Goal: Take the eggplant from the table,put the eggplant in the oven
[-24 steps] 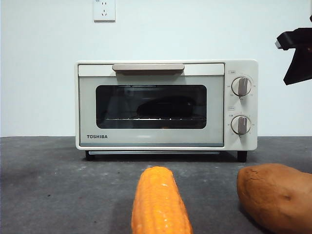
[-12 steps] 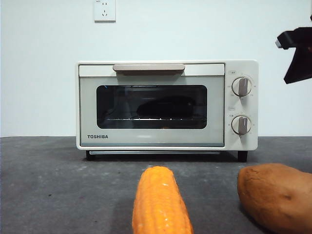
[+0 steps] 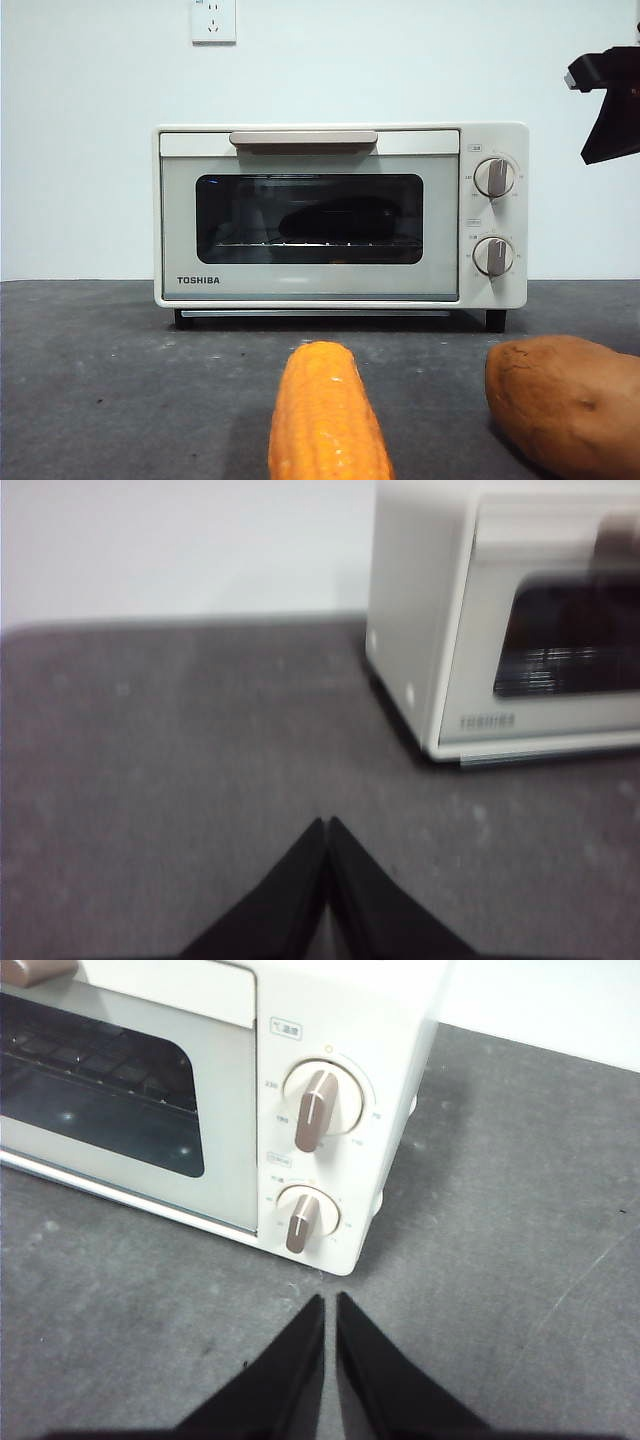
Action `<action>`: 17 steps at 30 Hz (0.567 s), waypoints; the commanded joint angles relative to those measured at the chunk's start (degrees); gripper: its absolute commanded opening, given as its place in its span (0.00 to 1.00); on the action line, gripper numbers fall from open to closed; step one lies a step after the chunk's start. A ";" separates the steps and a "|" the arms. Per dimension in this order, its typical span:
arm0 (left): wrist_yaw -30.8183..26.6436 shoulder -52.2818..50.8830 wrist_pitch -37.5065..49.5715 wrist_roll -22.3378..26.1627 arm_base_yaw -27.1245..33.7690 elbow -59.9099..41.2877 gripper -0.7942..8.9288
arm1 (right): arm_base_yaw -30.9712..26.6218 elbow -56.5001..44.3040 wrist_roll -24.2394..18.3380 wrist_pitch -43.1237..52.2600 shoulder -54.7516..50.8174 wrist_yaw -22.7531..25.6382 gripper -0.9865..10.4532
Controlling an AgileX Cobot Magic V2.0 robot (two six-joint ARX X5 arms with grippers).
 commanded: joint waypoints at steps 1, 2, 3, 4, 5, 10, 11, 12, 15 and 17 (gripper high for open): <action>-0.26 -0.24 -2.69 0.90 0.17 -1.44 0.09 | 0.28 0.17 0.74 0.68 0.24 0.20 0.09; -0.20 -0.20 -1.79 0.87 0.15 -1.40 0.09 | 0.28 0.17 0.74 0.63 0.22 0.20 0.09; -0.20 -0.15 -1.36 0.90 0.15 -1.40 0.09 | 0.28 0.17 0.74 0.72 0.22 0.20 0.09; -0.20 -0.15 -0.94 0.87 0.15 -1.40 0.09 | 0.28 0.17 0.74 0.85 0.22 0.17 0.09; -0.20 -0.17 -0.52 0.87 0.15 -1.40 0.09 | 0.28 0.17 0.74 0.94 0.22 0.20 0.09; -0.20 -0.17 -0.22 0.87 0.15 -1.40 0.09 | 0.28 0.17 0.74 1.03 0.22 0.20 0.09; -0.20 -0.17 -0.15 0.87 0.15 -1.40 0.09 | 0.28 0.17 0.74 1.03 0.22 0.20 0.09; -0.20 -0.17 -0.17 0.87 0.15 -1.40 0.09 | 0.28 0.17 0.74 1.05 0.22 0.20 0.09; -0.20 -0.17 -0.17 0.87 0.15 -1.40 0.09 | 0.28 0.17 0.74 1.05 0.22 0.20 0.09; -0.20 -0.17 -0.17 0.87 0.15 -1.40 0.09 | 0.39 0.11 0.74 0.81 0.11 -0.09 0.09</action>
